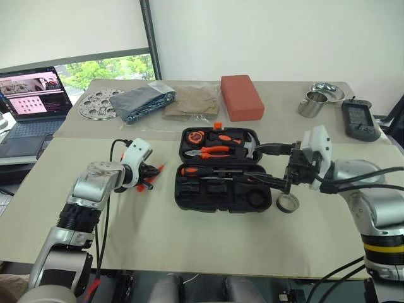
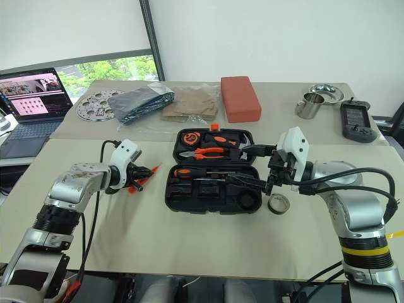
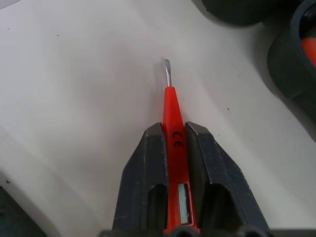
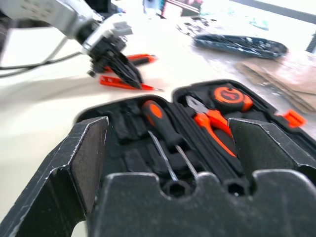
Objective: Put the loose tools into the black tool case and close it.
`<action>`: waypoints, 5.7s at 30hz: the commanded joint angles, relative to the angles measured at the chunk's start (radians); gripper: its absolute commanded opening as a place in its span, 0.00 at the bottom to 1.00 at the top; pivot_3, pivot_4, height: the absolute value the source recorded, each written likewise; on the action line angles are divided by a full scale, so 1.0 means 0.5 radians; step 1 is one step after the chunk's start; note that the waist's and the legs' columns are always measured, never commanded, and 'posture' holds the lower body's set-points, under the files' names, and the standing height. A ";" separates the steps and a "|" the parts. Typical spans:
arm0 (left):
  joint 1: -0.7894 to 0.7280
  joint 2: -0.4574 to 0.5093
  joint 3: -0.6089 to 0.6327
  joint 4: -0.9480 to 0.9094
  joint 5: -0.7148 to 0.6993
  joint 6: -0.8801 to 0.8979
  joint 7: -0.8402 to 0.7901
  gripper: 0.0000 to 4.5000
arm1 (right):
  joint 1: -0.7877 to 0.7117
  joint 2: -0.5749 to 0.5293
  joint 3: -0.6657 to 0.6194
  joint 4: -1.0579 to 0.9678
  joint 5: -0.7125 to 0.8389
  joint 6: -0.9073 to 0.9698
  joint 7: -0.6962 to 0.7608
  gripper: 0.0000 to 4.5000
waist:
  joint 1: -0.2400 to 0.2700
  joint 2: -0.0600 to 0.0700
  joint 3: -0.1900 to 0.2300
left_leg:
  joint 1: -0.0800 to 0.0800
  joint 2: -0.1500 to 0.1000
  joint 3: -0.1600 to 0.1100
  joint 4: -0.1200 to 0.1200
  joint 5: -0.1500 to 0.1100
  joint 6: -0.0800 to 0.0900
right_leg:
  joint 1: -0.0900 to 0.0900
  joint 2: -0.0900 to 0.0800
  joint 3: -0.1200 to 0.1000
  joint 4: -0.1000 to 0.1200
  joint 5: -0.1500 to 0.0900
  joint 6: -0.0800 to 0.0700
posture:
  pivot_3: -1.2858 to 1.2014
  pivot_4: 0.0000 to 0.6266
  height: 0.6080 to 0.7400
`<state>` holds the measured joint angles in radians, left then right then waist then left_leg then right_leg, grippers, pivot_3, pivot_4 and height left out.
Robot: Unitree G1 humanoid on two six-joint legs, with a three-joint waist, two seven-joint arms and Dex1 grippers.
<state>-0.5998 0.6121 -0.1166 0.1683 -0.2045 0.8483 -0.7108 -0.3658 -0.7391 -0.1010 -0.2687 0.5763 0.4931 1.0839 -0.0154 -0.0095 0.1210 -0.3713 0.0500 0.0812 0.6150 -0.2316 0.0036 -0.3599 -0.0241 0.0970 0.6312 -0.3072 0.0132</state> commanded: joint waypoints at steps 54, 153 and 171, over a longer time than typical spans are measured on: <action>-0.709 -0.422 -0.706 0.580 0.520 -1.277 -1.215 0.03 | 1.033 -0.144 -0.770 -0.472 0.188 -0.153 -0.151 1.00 | 0.004 0.001 0.001 | -0.027 -0.010 -0.029 0.024 0.003 0.003 | 0.003 0.010 0.000 -0.001 -0.003 0.005 | 0.52 0.24 1.00; -0.745 -0.495 -0.223 0.440 0.351 -1.102 -1.120 0.93 | 0.955 -0.099 -0.699 -0.427 0.156 -0.292 -0.194 1.00 | 0.002 0.005 -0.006 | -0.035 -0.037 -0.073 0.026 0.019 0.028 | 0.009 0.008 0.005 0.018 -0.009 0.016 | 0.52 0.24 1.00; -0.443 -0.603 -0.109 1.023 0.191 -1.794 -1.124 0.00 | 0.946 -0.090 -0.690 -0.387 0.131 -0.338 -0.173 1.00 | 0.003 0.005 -0.005 | -0.034 -0.039 -0.074 0.028 0.019 0.028 | 0.012 0.006 0.004 0.017 -0.008 0.015 | 0.52 0.24 1.00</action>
<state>-0.8111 0.3116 -0.1741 0.6597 -0.1127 -0.0048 -1.2609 0.1159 -0.7855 -0.4308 -0.4569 0.6409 0.3540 0.9952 -0.0141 -0.0071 0.1183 -0.3882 0.0304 0.0443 0.6289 -0.2220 0.0178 -0.3540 -0.0210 0.0990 0.6395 -0.3113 0.0209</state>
